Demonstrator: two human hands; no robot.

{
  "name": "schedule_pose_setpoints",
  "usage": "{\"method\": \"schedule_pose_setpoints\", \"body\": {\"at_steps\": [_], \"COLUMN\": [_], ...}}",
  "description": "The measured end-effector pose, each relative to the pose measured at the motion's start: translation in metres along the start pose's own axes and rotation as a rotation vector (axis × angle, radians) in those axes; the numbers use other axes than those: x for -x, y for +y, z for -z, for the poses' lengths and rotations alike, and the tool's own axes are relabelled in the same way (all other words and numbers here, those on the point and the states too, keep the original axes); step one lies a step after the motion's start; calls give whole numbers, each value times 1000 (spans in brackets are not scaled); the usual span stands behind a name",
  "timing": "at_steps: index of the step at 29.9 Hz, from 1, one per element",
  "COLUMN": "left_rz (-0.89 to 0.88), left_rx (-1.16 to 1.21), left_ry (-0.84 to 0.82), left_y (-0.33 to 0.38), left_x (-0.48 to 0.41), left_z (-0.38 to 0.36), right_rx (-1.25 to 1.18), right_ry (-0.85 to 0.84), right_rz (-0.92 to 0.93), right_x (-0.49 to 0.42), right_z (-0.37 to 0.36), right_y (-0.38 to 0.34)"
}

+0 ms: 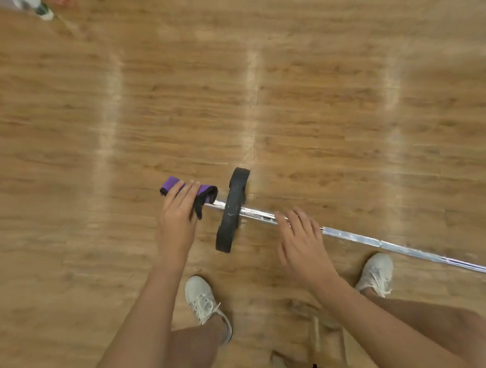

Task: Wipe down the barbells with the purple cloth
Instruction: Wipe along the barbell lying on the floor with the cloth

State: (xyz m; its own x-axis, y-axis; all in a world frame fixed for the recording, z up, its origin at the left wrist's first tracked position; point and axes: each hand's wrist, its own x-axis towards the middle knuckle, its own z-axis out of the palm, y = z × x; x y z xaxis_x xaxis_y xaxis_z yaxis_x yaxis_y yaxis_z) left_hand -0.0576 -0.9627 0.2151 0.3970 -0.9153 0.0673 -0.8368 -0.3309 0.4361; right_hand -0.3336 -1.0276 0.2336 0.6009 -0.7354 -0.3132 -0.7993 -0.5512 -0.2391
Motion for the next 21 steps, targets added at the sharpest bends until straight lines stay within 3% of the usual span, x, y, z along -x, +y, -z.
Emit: {"method": "schedule_pose_setpoints", "body": {"at_steps": [5, 11, 17, 21], "left_rz": [112, 61, -70, 41], "left_rx": [-40, -82, -114, -70], "left_ry": [82, 74, 95, 88], "left_y": [-41, -104, -134, -142], "left_x": [8, 1, -6, 6], "left_z": [-105, -182, -236, -254], "right_rx": [19, -10, -35, -55], "right_ry": [-49, -16, 63, 94], "right_rz": [-8, 26, 8, 9], "right_x": [-41, -74, -106, -107], "right_z": [-118, -219, -277, -290], "right_y": [69, 63, 30, 38]}}
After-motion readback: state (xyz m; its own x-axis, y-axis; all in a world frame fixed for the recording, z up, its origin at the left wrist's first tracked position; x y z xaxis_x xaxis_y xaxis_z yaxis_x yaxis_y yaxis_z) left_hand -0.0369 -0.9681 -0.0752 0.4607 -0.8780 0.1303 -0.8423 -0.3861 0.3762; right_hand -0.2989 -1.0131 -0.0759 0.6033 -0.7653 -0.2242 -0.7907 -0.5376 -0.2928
